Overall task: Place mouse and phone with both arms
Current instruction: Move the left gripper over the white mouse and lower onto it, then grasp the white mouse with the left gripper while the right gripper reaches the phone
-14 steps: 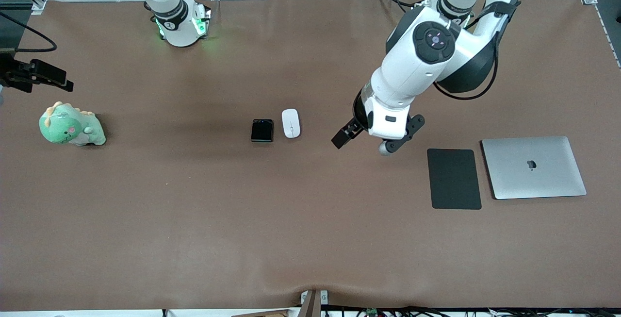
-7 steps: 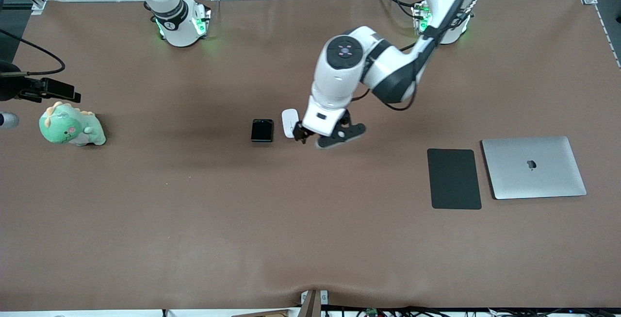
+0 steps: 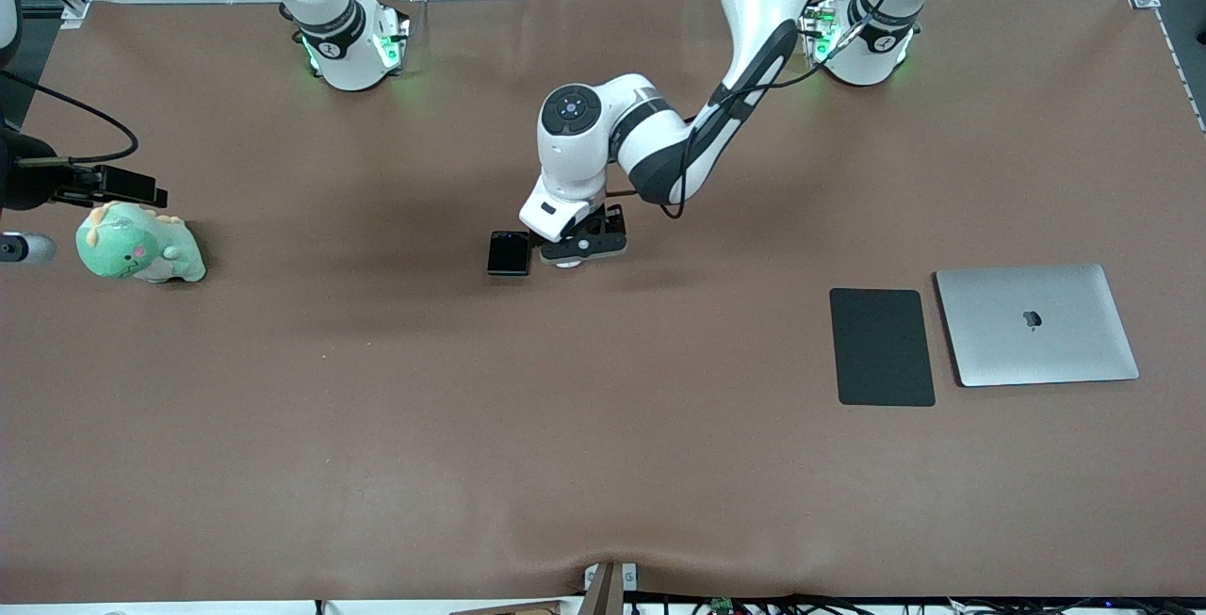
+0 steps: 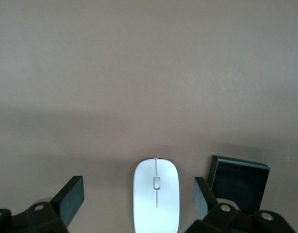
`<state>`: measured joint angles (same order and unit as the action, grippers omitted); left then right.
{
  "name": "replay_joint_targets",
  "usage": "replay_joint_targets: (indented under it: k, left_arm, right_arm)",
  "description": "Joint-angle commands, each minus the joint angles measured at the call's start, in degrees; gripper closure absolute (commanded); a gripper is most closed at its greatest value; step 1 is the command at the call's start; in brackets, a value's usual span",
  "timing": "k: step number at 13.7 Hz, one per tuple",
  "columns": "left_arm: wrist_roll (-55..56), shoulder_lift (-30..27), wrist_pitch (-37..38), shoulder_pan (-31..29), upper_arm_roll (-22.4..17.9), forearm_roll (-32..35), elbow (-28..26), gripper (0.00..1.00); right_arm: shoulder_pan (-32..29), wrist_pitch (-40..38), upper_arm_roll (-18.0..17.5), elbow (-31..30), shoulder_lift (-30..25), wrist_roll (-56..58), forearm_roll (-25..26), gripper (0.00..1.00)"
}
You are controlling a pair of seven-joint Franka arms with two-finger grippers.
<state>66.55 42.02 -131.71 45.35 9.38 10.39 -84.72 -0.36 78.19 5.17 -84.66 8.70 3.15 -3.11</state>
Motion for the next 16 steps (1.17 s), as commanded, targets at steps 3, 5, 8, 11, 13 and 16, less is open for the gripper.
replay_joint_targets:
  k: [3, 5, 8, 11, 13, 16]
  left_arm:
    - [1.5, 4.6, -4.3, 2.8, -1.1, 2.7, 1.6, 0.00]
    - [2.1, 5.5, -4.5, 3.6, -1.3, 2.7, 1.6, 0.00]
    - [3.0, 6.5, -4.5, 4.8, -1.3, 2.7, 1.6, 0.00]
    - [4.4, 8.1, -4.5, 6.0, -1.6, 2.8, 1.6, 0.00]
    - [4.4, 8.7, -4.6, 6.2, -1.7, 2.8, 1.6, 0.00]
    - [5.2, 8.8, -4.5, 6.7, -1.7, 2.9, 1.8, 0.21]
  right_arm:
    - [0.6, 0.3, -0.2, 1.0, 2.1, -0.1, -0.2, 0.00]
    - [1.6, 0.4, -0.3, 0.5, 3.6, -0.2, 0.1, 0.00]
    - [3.4, 0.8, -0.3, -0.8, 4.6, -0.9, 0.6, 0.00]
    - [5.9, 5.2, -0.3, -4.7, 4.7, -0.9, 0.4, 0.00]
    - [6.9, 6.8, -0.3, -6.2, 4.7, -0.9, 0.4, 0.00]
    - [8.0, 8.6, -0.3, -8.0, 4.7, -0.9, 0.3, 0.00]
